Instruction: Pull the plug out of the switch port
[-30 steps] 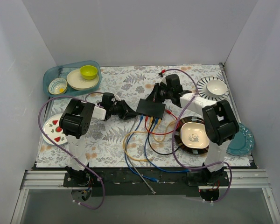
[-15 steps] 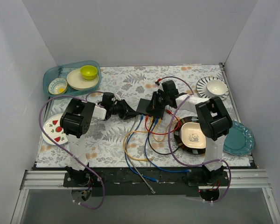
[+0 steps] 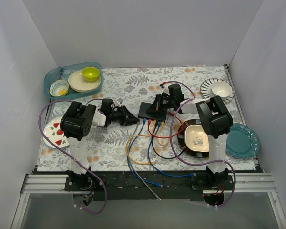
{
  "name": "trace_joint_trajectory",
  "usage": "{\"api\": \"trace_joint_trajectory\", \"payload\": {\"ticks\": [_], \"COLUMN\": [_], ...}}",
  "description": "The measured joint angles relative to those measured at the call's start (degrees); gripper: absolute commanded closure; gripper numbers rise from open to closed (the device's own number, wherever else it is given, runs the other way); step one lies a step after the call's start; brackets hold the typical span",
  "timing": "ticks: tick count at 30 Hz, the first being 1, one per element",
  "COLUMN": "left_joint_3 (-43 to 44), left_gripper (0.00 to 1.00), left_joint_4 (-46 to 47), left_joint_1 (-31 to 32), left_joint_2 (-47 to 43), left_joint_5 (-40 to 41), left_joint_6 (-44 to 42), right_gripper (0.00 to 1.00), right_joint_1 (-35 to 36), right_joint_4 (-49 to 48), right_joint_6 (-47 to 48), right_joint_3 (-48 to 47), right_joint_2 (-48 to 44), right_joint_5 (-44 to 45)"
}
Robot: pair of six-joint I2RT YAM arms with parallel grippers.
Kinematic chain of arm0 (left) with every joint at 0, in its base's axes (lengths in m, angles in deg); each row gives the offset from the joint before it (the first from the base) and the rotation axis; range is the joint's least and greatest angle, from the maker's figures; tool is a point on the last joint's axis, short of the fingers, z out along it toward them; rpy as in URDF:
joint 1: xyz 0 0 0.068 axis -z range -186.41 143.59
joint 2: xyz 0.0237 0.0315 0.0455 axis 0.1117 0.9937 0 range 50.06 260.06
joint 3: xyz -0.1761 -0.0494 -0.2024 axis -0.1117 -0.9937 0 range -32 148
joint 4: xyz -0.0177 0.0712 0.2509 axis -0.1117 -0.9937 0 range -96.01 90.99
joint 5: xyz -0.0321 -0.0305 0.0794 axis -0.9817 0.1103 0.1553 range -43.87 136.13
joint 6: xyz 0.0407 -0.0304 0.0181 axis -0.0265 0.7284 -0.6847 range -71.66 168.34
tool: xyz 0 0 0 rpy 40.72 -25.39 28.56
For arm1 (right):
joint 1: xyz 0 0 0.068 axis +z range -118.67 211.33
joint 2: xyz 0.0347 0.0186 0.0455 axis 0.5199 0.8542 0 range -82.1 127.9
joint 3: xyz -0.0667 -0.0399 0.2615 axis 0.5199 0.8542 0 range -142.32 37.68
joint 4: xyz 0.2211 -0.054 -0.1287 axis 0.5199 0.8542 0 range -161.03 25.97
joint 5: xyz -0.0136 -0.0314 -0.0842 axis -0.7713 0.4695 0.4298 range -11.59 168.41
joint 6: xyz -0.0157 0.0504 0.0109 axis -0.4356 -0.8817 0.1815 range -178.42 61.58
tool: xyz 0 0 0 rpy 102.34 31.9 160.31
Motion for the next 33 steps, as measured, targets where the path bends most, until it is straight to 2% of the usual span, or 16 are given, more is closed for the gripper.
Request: {"api": "trace_joint_trajectory", "payload": {"ticks": [9, 15, 16, 20, 24, 27, 33], "left_joint_3": [-0.13, 0.76, 0.7, -0.31, -0.92, -1.18, -1.16], "left_gripper": [1.0, 1.0, 0.9, 0.59, 0.55, 0.54, 0.58], "left_joint_4": [-3.74, -13.75, -15.41, -24.0, -29.38, -29.88, -21.57], "left_joint_1": [-0.28, -1.07, -1.36, -4.42, -7.06, -7.17, -6.1], "left_joint_2": [-0.13, -3.69, -4.66, -10.91, -17.31, -20.02, -20.26], "left_joint_5": [-3.08, -0.37, 0.81, 9.75, 18.12, 21.42, 17.27], "left_joint_6": [-1.57, -6.38, -7.1, -9.62, -10.6, -10.51, -7.41], "right_gripper": [0.99, 0.99, 0.99, 0.99, 0.99, 0.99, 0.99], "right_joint_1": [-0.17, -0.15, -0.13, -0.13, -0.13, -0.13, -0.13], "right_joint_4": [0.17, 0.92, 1.11, 2.91, 4.02, 4.74, 5.4], "right_joint_6": [-0.83, -0.74, -0.7, -0.07, 0.61, 0.83, 1.49], "right_joint_3": [-1.97, -2.32, -2.38, -3.23, -3.69, -3.98, -4.31], "right_joint_2": [1.62, 1.64, 1.64, 1.64, 1.64, 1.64, 1.64], "right_joint_5": [-1.51, -1.33, -1.27, -0.87, -0.63, -0.44, -0.37]}}
